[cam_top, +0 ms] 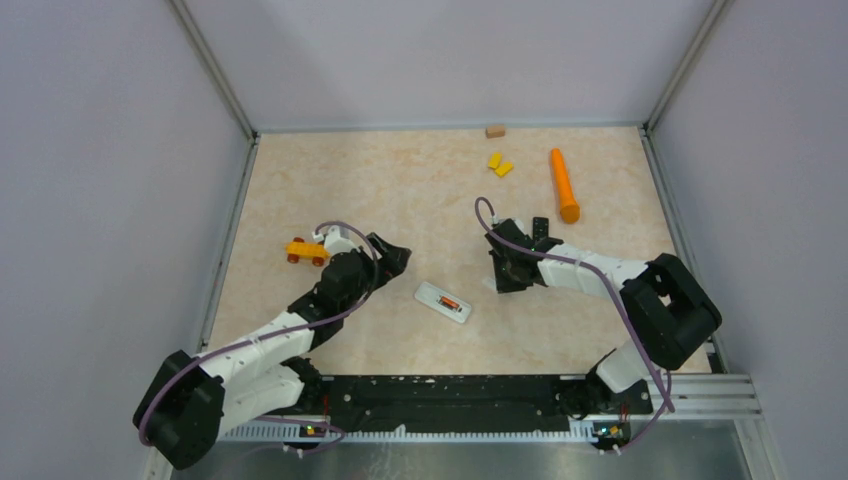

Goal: Load the batteries into the remote control
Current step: Pick up the battery cover at the center of the board, then adjust the battery cover.

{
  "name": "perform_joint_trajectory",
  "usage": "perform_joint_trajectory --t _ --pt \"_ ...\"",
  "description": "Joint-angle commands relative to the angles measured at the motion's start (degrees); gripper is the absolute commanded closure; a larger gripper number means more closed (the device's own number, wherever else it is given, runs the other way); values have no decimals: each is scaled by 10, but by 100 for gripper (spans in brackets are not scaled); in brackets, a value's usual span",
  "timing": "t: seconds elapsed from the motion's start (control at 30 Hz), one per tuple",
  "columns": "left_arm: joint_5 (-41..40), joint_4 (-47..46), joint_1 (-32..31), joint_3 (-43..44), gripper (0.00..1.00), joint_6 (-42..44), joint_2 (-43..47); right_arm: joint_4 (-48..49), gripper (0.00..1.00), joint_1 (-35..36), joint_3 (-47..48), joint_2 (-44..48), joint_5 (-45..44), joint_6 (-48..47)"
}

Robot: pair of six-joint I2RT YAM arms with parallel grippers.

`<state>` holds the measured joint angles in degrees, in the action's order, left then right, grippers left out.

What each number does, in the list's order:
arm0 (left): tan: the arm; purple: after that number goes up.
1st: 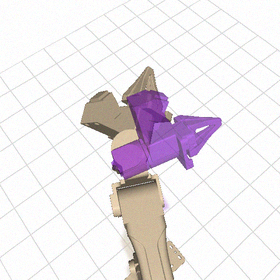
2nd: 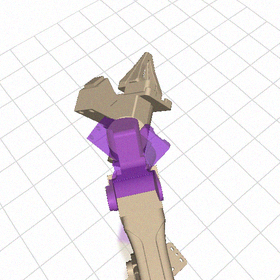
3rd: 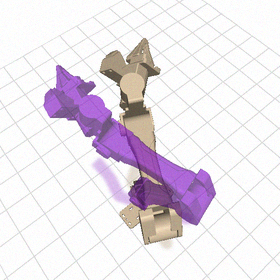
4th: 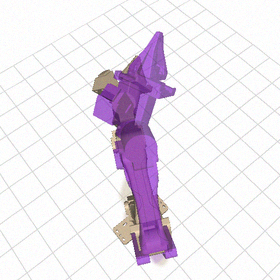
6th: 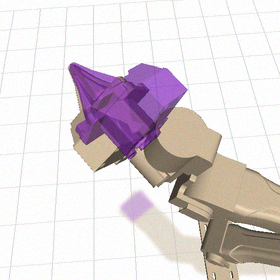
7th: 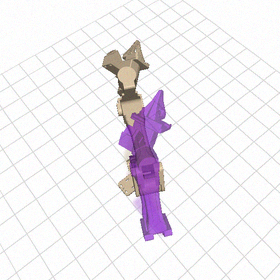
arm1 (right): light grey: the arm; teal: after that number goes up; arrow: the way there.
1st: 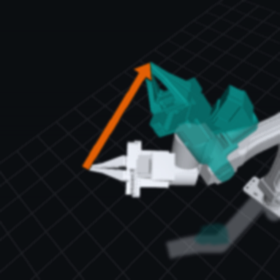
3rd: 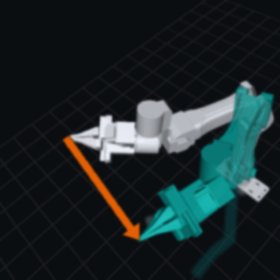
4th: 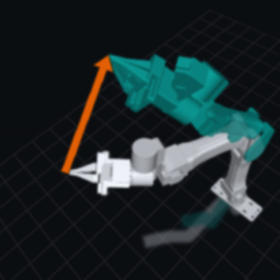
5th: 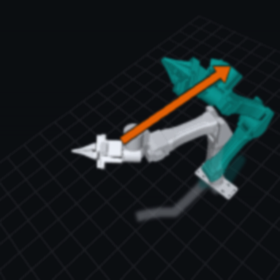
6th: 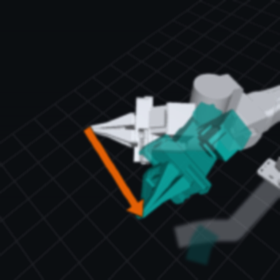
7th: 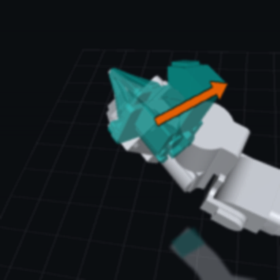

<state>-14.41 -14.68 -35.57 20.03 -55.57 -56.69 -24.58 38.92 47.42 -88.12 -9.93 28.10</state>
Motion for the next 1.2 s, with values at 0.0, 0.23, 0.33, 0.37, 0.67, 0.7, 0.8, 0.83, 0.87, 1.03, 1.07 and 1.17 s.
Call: perform_joint_trajectory --t 0.0,0.23,0.33,0.37,0.67,0.7,0.8,0.83,0.87,1.03,1.07,1.17 --pt "16 -30 3 9 1 9 -8 -1 88 6 19 -8 -17 -1" --pt "46 -36 3 27 1 26 -22 2 98 6 19 5 -13 7" --pt "68 -40 3 38 1 30 -35 1 100 6 19 19 -15 14" --pt "77 -42 4 42 1 31 -39 0 100 7 20 23 -16 17" --pt "234 -68 4 93 7 56 -101 35 100 -4 17 84 48 72" --pt "253 -78 3 95 10 57 -112 44 100 -6 16 96 60 81" --pt "312 -117 2 96 15 45 -136 72 100 -7 13 117 96 103" --pt "331 -133 -1 97 16 39 -143 84 100 -7 13 121 111 109" --pt "346 -147 -4 98 17 30 -152 93 100 -7 14 124 124 115" --pt "376 -176 -24 112 23 2 -190 110 100 -7 27 130 156 121" --pt "379 -187 -25 112 25 -5 -196 109 100 -7 29 130 157 119" --pt "385 -210 -26 115 31 -23 -215 109 100 -7 32 135 160 112"
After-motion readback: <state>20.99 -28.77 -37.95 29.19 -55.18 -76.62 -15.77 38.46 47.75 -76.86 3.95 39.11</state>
